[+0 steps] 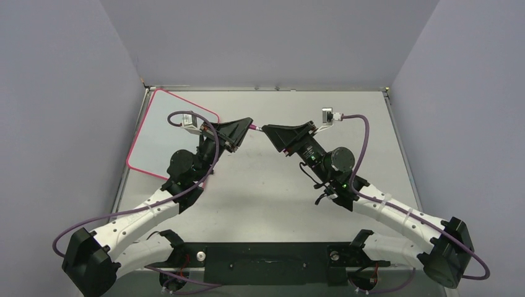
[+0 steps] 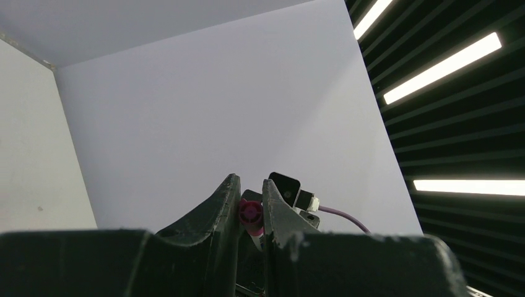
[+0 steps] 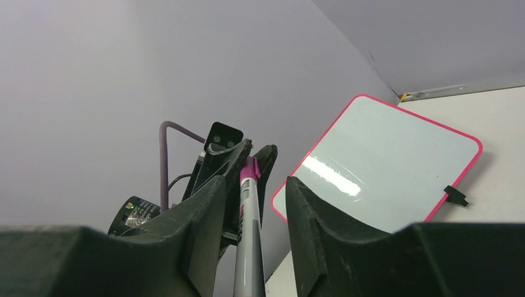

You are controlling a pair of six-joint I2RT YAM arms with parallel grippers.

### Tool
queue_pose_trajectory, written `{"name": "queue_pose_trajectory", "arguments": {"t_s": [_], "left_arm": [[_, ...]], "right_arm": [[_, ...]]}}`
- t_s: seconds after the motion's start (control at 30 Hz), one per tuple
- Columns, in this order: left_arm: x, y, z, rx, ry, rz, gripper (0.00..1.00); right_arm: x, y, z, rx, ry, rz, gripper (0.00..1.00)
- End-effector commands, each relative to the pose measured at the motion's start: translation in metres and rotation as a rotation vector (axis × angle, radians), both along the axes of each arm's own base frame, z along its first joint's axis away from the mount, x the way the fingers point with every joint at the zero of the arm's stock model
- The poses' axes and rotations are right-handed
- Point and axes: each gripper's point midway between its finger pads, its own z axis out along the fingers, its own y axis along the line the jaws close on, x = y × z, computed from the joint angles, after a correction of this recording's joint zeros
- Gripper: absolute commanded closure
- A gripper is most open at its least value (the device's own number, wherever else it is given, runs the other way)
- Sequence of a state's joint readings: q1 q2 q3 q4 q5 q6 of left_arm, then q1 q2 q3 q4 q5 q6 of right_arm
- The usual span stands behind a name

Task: Write a sentence on the whiteboard
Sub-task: Pass from the left arm to the right

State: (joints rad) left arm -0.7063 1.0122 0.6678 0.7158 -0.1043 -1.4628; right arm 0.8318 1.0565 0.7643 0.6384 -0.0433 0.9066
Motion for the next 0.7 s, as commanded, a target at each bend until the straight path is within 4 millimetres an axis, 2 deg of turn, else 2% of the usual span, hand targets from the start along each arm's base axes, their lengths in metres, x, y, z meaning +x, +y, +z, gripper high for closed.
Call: {"name": "queue_pose_trajectory", "arguments": {"t_s": [0.0,0.4,0.47,0.5,0.57,0.6,0.63,0.67], "left_arm": [[-0.006,0.002,0.014,-0.042,-0.049,-0.006,1.00],[-0.005,-0.002,0.007,-0.019,-0.043,-0.005,1.00],[-0.004,-0.003,0.004,-0.014,-0.039,-0.008,1.00],[-0.005,-0.003,0.003,-0.011,-0.038,-0.010,1.00],[-0.005,-0.003,0.000,-0.002,-0.039,-0.009,1.00],[-0.005,-0.003,-0.001,0.004,-0.039,-0.005,0.98],[-0.006,-0.001,-0.004,0.013,-0.036,-0.001,0.89],[-0.005,0.000,-0.007,0.019,-0.028,0.007,0.84]], "right_arm": [[-0.005,0.004,0.033,0.065,-0.076,0.036,0.66],[-0.001,0.012,0.024,0.053,-0.060,0.053,0.85],[0.000,0.013,0.022,0.051,-0.056,0.054,0.93],[0.000,0.013,0.021,0.049,-0.055,0.056,1.00],[0.000,0.013,0.020,0.050,-0.053,0.056,1.00],[-0.001,0.013,0.019,0.049,-0.054,0.056,1.00],[-0.002,0.012,0.020,0.048,-0.059,0.054,1.00],[-0.001,0.010,0.016,0.044,-0.054,0.045,1.00]]}}
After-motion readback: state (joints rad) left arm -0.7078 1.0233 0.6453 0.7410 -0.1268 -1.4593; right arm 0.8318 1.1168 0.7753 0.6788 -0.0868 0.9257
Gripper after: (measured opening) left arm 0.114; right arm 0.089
